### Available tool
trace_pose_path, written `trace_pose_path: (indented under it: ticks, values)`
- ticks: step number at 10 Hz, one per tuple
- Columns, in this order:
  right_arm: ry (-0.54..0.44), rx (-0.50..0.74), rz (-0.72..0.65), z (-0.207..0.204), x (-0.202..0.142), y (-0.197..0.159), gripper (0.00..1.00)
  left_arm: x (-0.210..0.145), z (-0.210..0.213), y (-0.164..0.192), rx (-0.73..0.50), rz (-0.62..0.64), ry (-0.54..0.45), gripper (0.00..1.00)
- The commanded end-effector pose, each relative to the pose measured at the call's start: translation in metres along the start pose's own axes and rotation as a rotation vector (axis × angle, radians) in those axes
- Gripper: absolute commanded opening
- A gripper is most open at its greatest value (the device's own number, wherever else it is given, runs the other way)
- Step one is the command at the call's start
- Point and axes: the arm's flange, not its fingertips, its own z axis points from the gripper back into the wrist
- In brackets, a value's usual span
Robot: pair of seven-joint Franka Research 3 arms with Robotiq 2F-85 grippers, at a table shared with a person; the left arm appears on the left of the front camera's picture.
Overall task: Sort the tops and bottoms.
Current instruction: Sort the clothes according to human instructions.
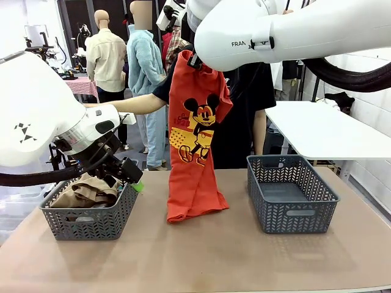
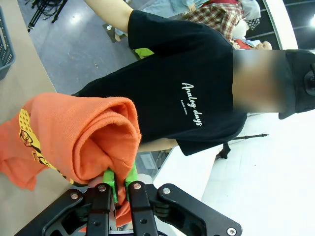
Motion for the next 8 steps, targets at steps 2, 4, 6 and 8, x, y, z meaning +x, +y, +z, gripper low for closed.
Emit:
trace_pose_path:
  ticks: [2,4,6,8]
  values:
    - [-0.001,-0.011,0.001,0.0029,-0.0002,-0.0027,0.0,-0.0014,-0.0003,0.0,-0.006,0.001,0.003,1.0]
    - [-0.001,-0.011,0.001,0.0029,-0.0002,-0.0027,0.0,-0.0014,-0.0003,0.0,-0.006,0.001,0.003,1.0]
    - [-0.001,-0.011,0.001,0.0029,-0.0002,-0.0027,0.0,-0.0014,-0.0003,0.0,-0.006,0.001,0.003,1.0]
    - [-0.001,-0.011,0.001,0.0029,-0.0002,-0.0027,0.0,-0.0014,-0.0003,0.0,-0.006,0.001,0.003,1.0]
